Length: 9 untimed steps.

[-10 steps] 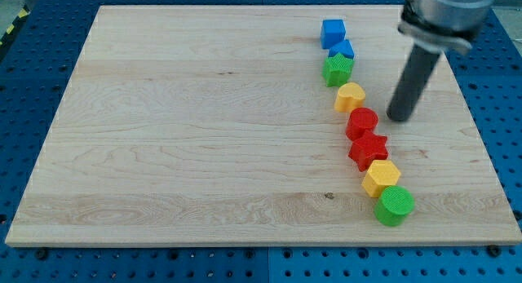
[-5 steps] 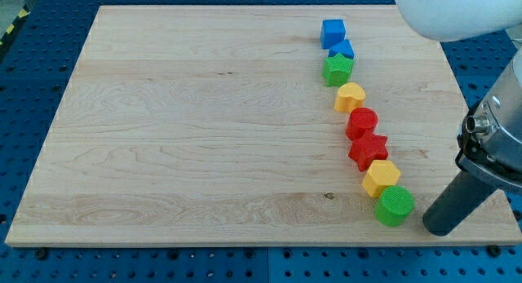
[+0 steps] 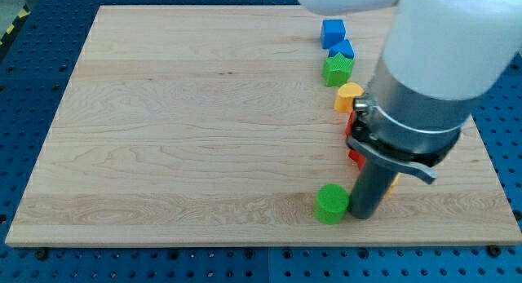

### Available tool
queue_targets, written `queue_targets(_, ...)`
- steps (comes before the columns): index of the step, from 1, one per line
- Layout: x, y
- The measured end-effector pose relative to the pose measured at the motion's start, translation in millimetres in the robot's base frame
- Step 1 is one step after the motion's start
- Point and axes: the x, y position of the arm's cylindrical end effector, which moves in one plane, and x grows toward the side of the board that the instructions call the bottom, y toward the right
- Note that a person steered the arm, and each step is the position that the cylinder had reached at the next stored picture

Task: Push the green circle left and a bit up

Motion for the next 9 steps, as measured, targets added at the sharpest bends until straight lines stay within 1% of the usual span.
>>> queue_targets(1, 5, -16)
queue_targets(2, 27, -17)
queue_targets(4, 28, -73)
queue_targets(6, 28, -61)
queue_targets(8, 26, -72)
queue_targets(9, 8, -81)
